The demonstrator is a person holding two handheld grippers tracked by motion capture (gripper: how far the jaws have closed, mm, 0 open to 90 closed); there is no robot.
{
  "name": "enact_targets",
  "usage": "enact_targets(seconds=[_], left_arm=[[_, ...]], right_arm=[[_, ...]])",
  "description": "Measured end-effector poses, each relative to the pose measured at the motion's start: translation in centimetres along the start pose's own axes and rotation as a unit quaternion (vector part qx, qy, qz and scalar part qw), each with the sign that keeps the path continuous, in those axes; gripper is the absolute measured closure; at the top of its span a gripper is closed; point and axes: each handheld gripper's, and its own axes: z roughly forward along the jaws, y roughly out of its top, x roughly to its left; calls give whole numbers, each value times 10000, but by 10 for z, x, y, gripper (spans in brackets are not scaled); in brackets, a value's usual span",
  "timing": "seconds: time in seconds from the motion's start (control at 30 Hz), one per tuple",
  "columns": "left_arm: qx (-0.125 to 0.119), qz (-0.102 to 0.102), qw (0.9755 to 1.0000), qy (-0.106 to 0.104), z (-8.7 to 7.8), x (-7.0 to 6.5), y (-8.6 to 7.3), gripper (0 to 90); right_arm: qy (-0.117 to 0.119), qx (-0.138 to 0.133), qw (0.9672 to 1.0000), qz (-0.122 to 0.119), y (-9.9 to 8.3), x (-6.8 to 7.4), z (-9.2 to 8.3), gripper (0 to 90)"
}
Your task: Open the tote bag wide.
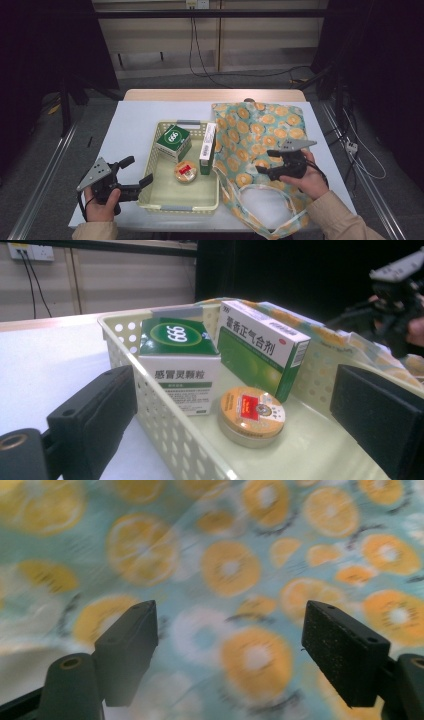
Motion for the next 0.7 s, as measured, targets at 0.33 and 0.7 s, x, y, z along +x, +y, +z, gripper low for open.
enact_targets(seconds=[0.33,0.7], left_arm=[[42,63,10000,-9,2,-3,0,49],[36,65,10000,-32,3,-4,1,49]], right_arm=[[675,69,9958,-619,-13,38,7,268],[595,464,9932,-885,-14,46,36,443]])
